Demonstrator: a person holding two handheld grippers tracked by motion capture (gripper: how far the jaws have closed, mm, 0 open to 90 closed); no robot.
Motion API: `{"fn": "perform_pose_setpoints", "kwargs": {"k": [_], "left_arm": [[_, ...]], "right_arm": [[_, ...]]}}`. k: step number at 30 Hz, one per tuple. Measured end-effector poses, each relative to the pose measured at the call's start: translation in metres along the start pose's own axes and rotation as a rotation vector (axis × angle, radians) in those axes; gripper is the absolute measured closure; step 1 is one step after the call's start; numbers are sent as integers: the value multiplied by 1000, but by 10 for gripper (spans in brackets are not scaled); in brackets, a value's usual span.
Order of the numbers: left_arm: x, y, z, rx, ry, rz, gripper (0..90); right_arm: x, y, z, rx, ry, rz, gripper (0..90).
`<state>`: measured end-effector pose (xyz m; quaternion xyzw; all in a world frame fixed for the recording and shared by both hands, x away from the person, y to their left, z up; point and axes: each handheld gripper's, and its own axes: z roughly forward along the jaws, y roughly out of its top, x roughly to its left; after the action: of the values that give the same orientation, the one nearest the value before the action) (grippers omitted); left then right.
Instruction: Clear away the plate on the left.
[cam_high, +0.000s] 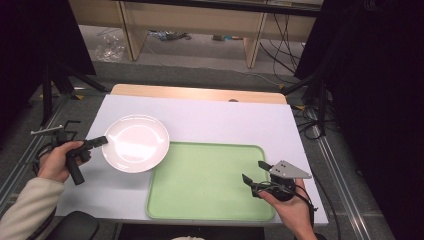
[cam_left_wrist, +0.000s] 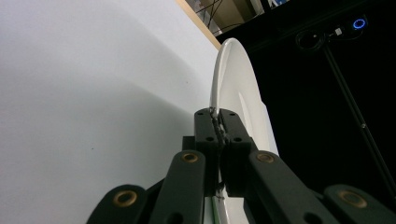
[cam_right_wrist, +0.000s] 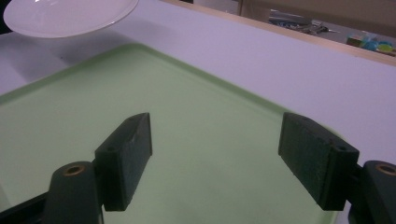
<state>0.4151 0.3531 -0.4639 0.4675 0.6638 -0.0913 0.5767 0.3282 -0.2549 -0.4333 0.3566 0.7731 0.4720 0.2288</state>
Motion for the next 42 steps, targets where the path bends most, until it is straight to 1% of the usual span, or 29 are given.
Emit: {"fn": "perform_pose_setpoints", "kwargs": {"k": [2, 3, 4, 5, 6, 7, 8, 9, 11, 14, 15, 16, 17, 18, 23, 24, 25, 26, 27, 28, 29, 30, 34, 36, 38, 39, 40, 41, 42], "left_arm": [[-1, 0, 2, 5, -1, -1, 871], [-1, 0, 3, 9, -3, 5, 871], [-2, -1, 3, 10, -3, 1, 871], [-2, -1, 3, 10, -3, 1, 871], [-3, -1, 4, 13, -1, 2, 871], [-3, -1, 5, 15, -6, 9, 870], [-4, -1, 6, 12, -5, 2, 871], [-4, -1, 6, 12, -7, 2, 871], [-4, -1, 7, 17, -4, 4, 870], [-6, -1, 9, 21, -3, 1, 871], [-6, -1, 10, 25, -9, 8, 871], [-7, -2, 11, 27, -4, 5, 871], [-7, -2, 11, 28, -11, 13, 871], [-8, -2, 12, 28, 3, 3, 871], [-11, -2, 15, 34, -10, 7, 871], [-11, -3, 16, 18, -22, 0, 870], [-12, -2, 16, 35, -5, 6, 871], [-11, -3, 18, 20, -29, 8, 871], [-12, -3, 18, 22, -21, 3, 871], [-12, -3, 18, 23, -25, 5, 871], [-13, -3, 19, 25, -22, 4, 871], [-13, -3, 19, 27, -24, 4, 871], [-15, -3, 21, 30, -24, 5, 871], [-15, -4, 22, 31, -32, 11, 870], [-16, -3, 22, 52, -12, 12, 871], [-16, -4, 24, 34, -33, 7, 871], [-16, -4, 24, 36, -33, 11, 870], [-17, -4, 25, 39, -28, 10, 870], [-18, -3, 25, 57, -15, 14, 870]], "right_arm": [[0, 0, -1, 15, -4, -2, 267], [0, 0, 0, 1, 1, 0, 267], [0, 0, -1, 8, -2, -1, 267], [0, 0, 0, 1, 1, 0, 267], [0, 0, -1, 16, -5, -3, 267], [0, 0, -1, 20, -1, 2, 267], [0, 0, -1, 26, 3, 7, 267], [0, 0, -1, 16, -6, -3, 267], [0, 0, 0, 6, -2, -1, 267], [0, 0, -1, 17, -4, -2, 267], [0, 0, 0, 6, 4, -1, 267], [0, 0, 0, 5, 3, -2, 267], [0, 0, -1, 17, -4, -2, 267], [0, 0, -1, 17, -5, -1, 267], [0, 0, -1, 16, -3, -1, 267], [0, 0, 0, 1, 1, 1, 267], [0, 0, 0, 0, 1, 0, 267], [0, 0, 0, 1, 1, 0, 267], [0, 0, -1, 16, -3, -2, 267], [0, 0, -1, 16, -3, -1, 267], [0, 0, -1, 16, -3, -1, 267], [0, 0, 0, 0, 1, 0, 267], [0, 0, 0, 1, 1, -1, 267], [0, 0, 0, 1, 2, 0, 267], [0, 0, 0, 0, 1, 0, 267], [0, 0, 0, 0, 1, 0, 267], [0, 0, 0, 2, 3, 5, 267], [0, 0, 0, 1, 3, 5, 267], [0, 0, 0, 1, 2, 1, 267]]}}
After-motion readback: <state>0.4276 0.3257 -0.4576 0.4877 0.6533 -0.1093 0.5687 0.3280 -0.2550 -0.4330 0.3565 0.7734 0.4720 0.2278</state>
